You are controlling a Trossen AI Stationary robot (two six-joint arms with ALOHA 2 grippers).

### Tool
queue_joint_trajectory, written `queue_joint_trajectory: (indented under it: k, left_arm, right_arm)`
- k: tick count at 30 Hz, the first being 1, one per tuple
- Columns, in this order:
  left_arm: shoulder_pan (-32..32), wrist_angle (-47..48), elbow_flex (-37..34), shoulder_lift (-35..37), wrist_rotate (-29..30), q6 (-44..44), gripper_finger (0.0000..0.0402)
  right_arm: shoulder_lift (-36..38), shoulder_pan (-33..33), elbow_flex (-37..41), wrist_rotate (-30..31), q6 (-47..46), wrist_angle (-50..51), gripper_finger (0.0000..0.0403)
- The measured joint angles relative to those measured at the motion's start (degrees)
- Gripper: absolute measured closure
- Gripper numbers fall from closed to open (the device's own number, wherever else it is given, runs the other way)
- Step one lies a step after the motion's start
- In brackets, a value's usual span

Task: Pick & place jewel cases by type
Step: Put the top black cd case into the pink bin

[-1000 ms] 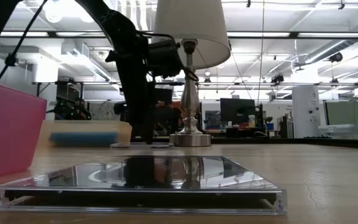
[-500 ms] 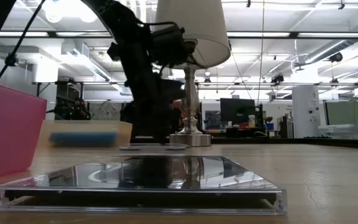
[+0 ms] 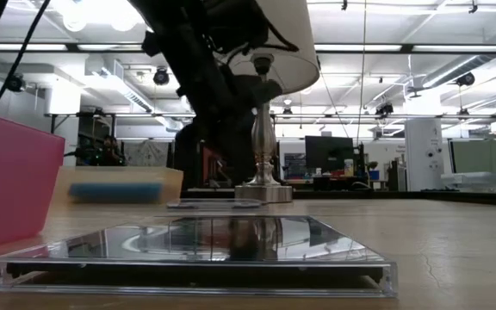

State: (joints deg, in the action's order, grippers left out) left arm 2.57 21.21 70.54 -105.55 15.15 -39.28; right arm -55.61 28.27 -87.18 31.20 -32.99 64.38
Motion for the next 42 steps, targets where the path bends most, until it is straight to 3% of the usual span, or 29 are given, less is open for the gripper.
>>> queue_joint_trajectory:
  k: [11,23,42]
  left_arm:
    - [-1.93,4.87,0.36,-1.58,13.06,5.08,0.0402]
    - [-5.48,8.73,0.31,-1.58,12.72,8.06,0.0402]
    - [-3.95,6.53,0.36,-5.95,7.66,4.75,0.0402]
  right_arm:
    - [0.01,0.0,0.63,-0.13,-1.53,-0.11,0.0346]
    - [-0.01,0.0,3.7,-0.13,-4.15,-0.2,0.0346]
    - [0.1,-0.02,3.78,-0.15,-4.13,-0.79,0.0346]
